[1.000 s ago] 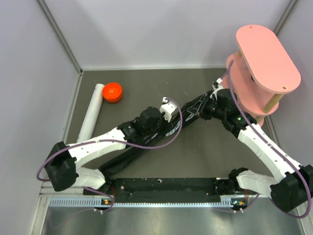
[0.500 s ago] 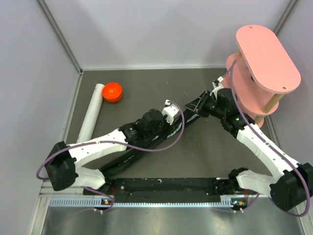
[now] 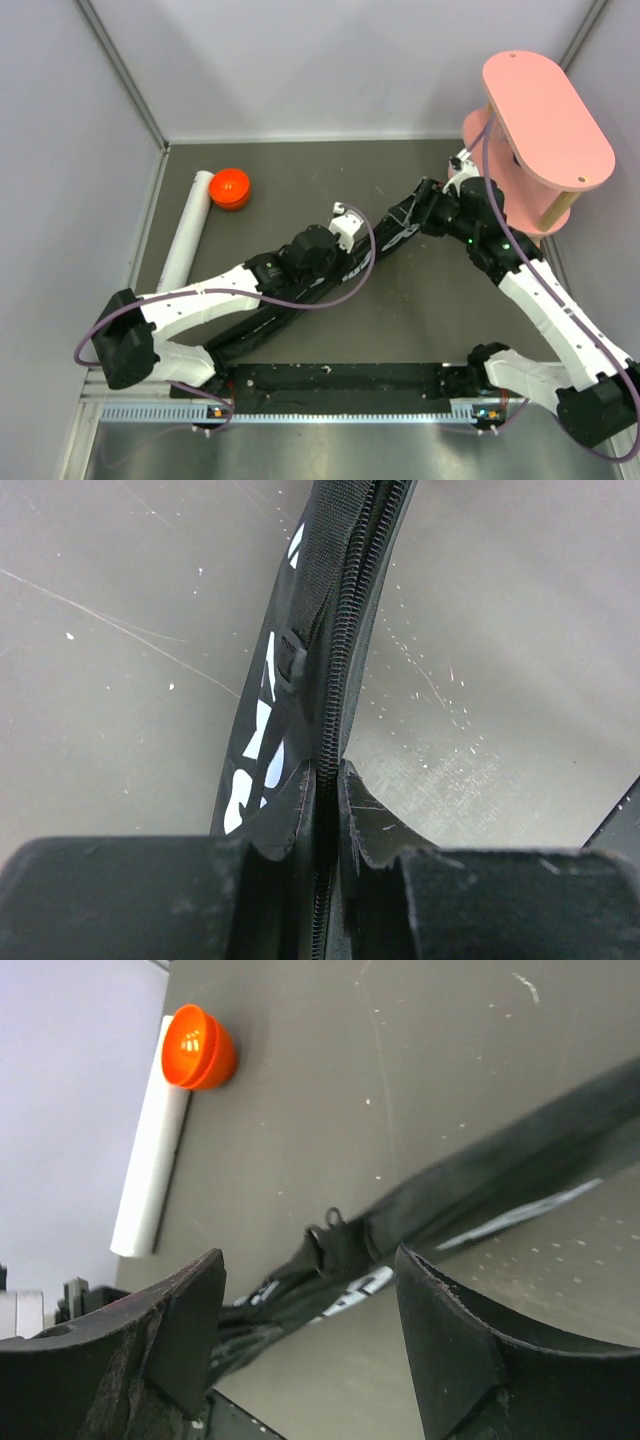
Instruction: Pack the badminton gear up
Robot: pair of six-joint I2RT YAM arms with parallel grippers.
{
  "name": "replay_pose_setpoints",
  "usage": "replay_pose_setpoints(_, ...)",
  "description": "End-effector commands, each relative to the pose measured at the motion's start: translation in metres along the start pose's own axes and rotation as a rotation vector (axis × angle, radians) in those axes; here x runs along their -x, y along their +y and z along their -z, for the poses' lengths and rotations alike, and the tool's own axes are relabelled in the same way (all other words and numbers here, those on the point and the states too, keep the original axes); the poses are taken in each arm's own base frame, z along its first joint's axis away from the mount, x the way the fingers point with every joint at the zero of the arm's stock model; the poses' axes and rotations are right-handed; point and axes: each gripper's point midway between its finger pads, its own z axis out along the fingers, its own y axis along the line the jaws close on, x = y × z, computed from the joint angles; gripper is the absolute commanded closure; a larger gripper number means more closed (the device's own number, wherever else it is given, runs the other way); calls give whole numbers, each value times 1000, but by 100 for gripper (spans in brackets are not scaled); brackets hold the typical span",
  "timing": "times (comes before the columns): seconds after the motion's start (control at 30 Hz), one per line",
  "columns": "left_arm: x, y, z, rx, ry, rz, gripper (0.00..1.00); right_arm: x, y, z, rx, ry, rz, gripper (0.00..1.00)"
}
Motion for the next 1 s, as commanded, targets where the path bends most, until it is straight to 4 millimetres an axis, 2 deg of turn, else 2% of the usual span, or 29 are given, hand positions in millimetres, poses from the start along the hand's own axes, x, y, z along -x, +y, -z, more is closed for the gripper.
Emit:
replay_pose_setpoints(0.0,20,3,10,30,-67,49,100,8,-5,17,-28,19,168,32)
replay_pose_setpoints(0.13,19,0,13,6,-73,22,100,7,2,15,12,102,333,31)
replay_pose_setpoints(0.17,19,1,14,10,-75,1,100,16,11,17,33,91,361,31)
replay_pose_setpoints(0.23,15,3,14,25,-64,-9,100,13,12,11,41,152,409,33)
replay_pose_setpoints(0.27,14,5,15,35,-64,-18,100,26,20,14,45,134,425,35)
replay_pose_setpoints(0.3,13,5,15,38,-63,-21,100,27,12,4,8,161,443,37)
replay_pose_setpoints(0.33,13,6,15,43,-62,-21,100,24,7,4,-18,196,445,46)
replay_pose_setpoints(0.37,13,6,16,49,-67,-19,100,34,14,4,-19,200,464,54)
replay_pose_setpoints(0.4,14,6,17,50,-69,-19,100,35,12,2,-31,225,486,60)
replay_pose_setpoints(0.43,14,6,16,52,-69,-20,100,29,6,-9,-51,281,484,65)
replay_pose_setpoints(0.47,15,5,17,52,-71,-22,100,30,9,-4,-54,317,489,65)
replay_pose_setpoints(0.53,17,4,16,59,-76,-26,100,19,4,-13,-66,400,512,64)
replay_pose_setpoints(0.67,20,3,16,73,-82,-33,100,13,-2,-14,-129,489,573,61)
replay_pose_setpoints(0.73,21,4,16,82,-84,-34,100,12,-4,-15,-136,499,578,61)
replay_pose_setpoints(0.97,22,1,15,80,-84,-42,100,-11,2,-23,-108,581,607,61)
